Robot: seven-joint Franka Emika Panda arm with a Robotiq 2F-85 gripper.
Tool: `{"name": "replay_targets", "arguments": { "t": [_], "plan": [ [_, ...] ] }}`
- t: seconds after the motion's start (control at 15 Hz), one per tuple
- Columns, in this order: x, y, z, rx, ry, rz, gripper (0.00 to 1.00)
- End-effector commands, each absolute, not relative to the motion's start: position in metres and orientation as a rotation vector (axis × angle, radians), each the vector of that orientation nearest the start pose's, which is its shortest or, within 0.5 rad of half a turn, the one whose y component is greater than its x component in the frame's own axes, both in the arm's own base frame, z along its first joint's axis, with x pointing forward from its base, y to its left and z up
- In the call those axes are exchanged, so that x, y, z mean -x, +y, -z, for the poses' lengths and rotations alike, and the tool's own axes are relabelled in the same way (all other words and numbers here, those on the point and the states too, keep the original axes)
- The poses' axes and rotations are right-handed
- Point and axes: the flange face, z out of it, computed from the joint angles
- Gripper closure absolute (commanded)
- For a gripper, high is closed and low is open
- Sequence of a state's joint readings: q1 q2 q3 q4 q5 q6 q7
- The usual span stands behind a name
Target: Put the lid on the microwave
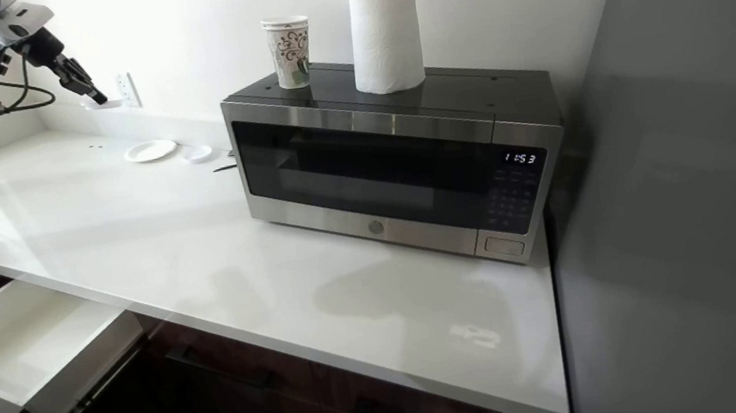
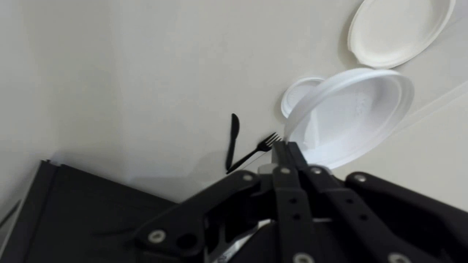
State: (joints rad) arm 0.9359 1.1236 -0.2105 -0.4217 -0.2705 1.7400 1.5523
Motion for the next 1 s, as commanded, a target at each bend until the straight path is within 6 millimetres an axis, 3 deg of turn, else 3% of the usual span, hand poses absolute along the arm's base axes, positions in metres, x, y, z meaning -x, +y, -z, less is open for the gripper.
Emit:
{"name": "replay_targets", "arguments": {
  "t": [0.0, 0.47, 0.53, 0.87, 0.93],
  "plan": [
    [-0.534, 0.589, -0.418, 2.799, 1.303, 0.769, 1.0],
    [-0.539, 0.554, -0.434, 2.585, 1.829, 0.754, 1.0],
    [-0.54, 0.563, -0.427, 2.659, 1.687, 0.75, 0.99],
    [-0.537, 0.558, -0.437, 2.624, 1.756, 0.788, 1.0],
    [-0.541, 0.547, -0.45, 2.595, 1.802, 0.849, 1.0]
  ]
}}
